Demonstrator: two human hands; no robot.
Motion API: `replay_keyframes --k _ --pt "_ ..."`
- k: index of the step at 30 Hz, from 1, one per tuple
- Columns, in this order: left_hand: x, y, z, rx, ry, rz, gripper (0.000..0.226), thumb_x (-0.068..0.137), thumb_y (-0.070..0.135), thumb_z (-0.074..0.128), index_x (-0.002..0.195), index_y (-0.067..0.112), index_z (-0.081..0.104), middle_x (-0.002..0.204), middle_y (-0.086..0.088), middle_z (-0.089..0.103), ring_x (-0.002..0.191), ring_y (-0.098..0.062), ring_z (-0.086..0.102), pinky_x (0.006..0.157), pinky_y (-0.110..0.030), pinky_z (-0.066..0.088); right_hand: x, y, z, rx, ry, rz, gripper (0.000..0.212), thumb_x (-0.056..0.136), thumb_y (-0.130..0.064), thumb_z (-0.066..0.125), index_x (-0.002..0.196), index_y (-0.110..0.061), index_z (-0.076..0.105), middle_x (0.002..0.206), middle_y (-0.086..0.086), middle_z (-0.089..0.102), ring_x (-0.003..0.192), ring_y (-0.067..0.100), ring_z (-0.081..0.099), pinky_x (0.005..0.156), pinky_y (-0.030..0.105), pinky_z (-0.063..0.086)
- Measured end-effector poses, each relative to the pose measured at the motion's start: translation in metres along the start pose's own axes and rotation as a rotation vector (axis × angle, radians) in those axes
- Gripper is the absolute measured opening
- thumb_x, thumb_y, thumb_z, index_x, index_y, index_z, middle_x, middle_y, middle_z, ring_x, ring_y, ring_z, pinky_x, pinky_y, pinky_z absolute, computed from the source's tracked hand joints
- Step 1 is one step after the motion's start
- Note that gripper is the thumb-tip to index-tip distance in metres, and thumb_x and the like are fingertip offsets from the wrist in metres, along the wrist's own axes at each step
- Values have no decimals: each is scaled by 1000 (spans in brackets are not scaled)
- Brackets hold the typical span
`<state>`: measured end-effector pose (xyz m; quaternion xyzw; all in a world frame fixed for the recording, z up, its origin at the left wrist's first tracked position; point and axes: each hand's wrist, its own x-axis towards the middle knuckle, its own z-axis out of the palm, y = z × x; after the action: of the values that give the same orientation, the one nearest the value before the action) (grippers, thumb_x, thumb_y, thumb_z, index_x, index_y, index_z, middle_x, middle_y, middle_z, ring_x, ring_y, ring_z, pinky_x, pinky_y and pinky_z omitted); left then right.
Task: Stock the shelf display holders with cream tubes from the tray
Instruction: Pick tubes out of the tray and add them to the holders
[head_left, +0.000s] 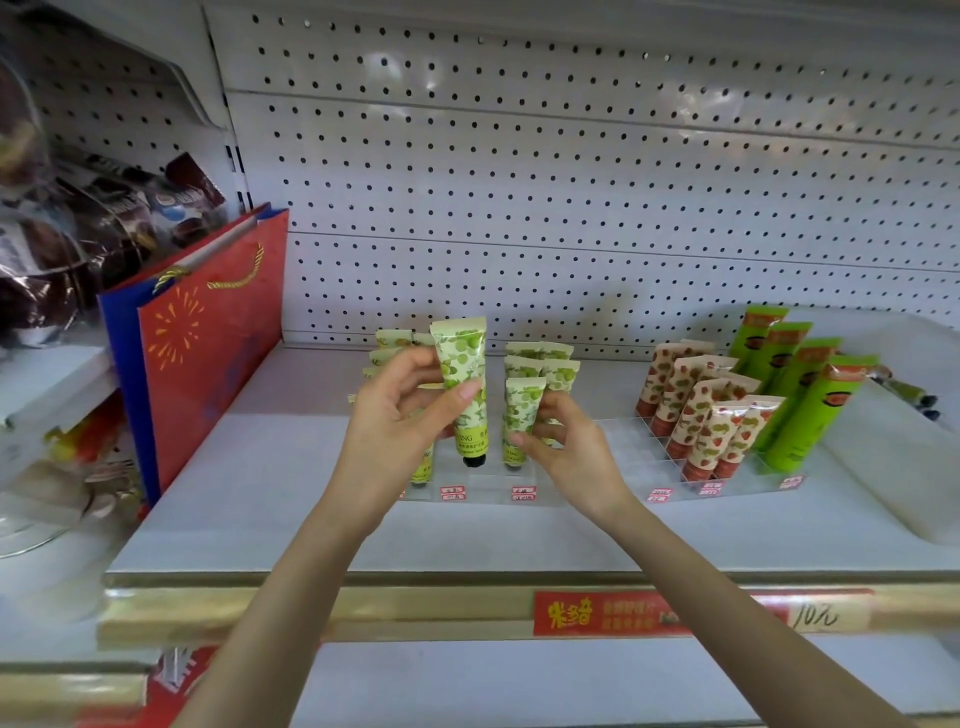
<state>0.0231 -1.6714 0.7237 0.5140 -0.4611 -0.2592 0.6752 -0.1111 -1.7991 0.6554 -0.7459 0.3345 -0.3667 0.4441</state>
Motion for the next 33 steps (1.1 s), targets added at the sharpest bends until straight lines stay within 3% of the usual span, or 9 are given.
replay_keyframes --k 7,11,15,19,22,25,29,33 --pt "-4 -2 7 -18 -21 -4 18 79 14 65 97 18 62 86 13 70 76 -2 66 59 -16 50 -5 -4 -14 27 26 -14 32 82 -13 70 108 -18 53 100 -11 60 95 7 61 76 8 48" --pt "-8 -4 16 22 -68 9 24 73 26 65 97 24 63 90 15 70 85 -4 66 66 -17 51 -9 -17 -34 -23 117 -82 20 88 -16 62 107 -17 56 104 -9 62 98 5 60 74 6 46" --pt "-8 -7 24 58 -111 19 29 74 29 64 102 22 65 98 12 71 91 -6 66 74 -16 50 -10 -35 -53 1 186 -134 5 92 -23 57 96 -25 60 97 -9 67 95 10 65 86 30 53" --pt "-7 -7 35 77 -150 18 27 71 28 66 98 25 65 93 16 71 87 -2 65 76 -14 50 -21 -62 -57 190 51 -202 23 84 -31 56 97 -14 65 95 0 71 94 16 67 83 30 55" --pt "-6 -11 42 72 -138 16 30 67 27 70 95 24 61 85 12 72 80 -1 65 73 -12 48 -29 -74 -55 248 -80 -209 22 79 -28 61 96 -15 65 93 0 71 90 17 67 84 33 55" --pt "-6 -16 45 41 -124 1 38 62 27 74 94 18 54 86 -2 71 79 -6 65 72 -15 48 -31 -74 -54 246 -91 -191 21 74 -25 69 94 -22 65 94 -3 71 89 18 67 87 40 54" --pt "-6 -18 48 67 -132 -6 40 61 31 74 93 21 52 88 -3 70 78 -7 65 73 -17 49 -32 -71 -55 263 -96 -161 26 71 -24 70 96 -18 64 98 3 70 93 29 66 86 47 54" --pt "-8 -17 49 144 -148 14 36 66 34 71 97 26 54 93 5 69 80 1 63 73 -13 48 -32 -70 -56 277 -94 -148 22 74 -16 70 96 -16 64 97 3 71 91 20 67 84 35 56"
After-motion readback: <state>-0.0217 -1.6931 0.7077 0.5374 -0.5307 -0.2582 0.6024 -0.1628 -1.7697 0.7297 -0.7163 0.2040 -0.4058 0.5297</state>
